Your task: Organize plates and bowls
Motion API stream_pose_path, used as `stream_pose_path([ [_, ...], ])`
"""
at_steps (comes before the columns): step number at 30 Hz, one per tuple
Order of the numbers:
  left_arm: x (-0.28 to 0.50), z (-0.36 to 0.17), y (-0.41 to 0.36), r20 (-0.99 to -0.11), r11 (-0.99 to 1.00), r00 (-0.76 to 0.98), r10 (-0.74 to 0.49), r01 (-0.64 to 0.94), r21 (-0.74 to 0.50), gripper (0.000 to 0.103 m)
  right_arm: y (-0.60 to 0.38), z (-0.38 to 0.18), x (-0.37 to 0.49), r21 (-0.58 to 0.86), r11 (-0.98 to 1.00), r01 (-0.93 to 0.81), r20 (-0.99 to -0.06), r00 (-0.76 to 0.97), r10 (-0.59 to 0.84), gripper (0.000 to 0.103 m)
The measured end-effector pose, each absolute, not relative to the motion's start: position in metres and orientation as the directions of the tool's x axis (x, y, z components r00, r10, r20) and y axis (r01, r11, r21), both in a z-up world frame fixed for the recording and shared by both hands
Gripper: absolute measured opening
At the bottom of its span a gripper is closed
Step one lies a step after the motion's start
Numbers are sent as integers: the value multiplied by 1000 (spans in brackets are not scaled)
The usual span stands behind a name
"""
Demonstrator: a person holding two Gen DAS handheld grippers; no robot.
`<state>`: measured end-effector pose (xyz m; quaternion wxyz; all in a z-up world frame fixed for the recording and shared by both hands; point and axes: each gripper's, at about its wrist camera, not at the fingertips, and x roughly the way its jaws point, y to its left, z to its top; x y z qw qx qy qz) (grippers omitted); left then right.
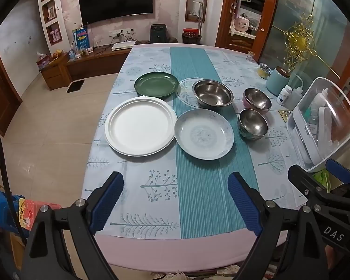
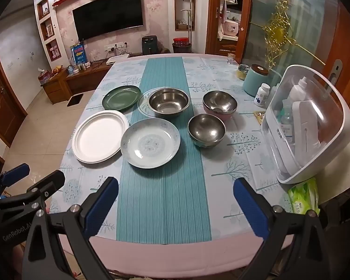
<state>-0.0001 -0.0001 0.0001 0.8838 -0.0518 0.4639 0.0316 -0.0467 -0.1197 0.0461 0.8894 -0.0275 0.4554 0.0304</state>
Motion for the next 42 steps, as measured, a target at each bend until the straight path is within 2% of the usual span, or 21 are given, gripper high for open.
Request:
stream_pose_path([
  [42, -13, -1, -7, -830, 990, 557, 29, -128, -52, 90, -121, 42, -56, -6, 996, -94, -812, 582, 50, 100],
])
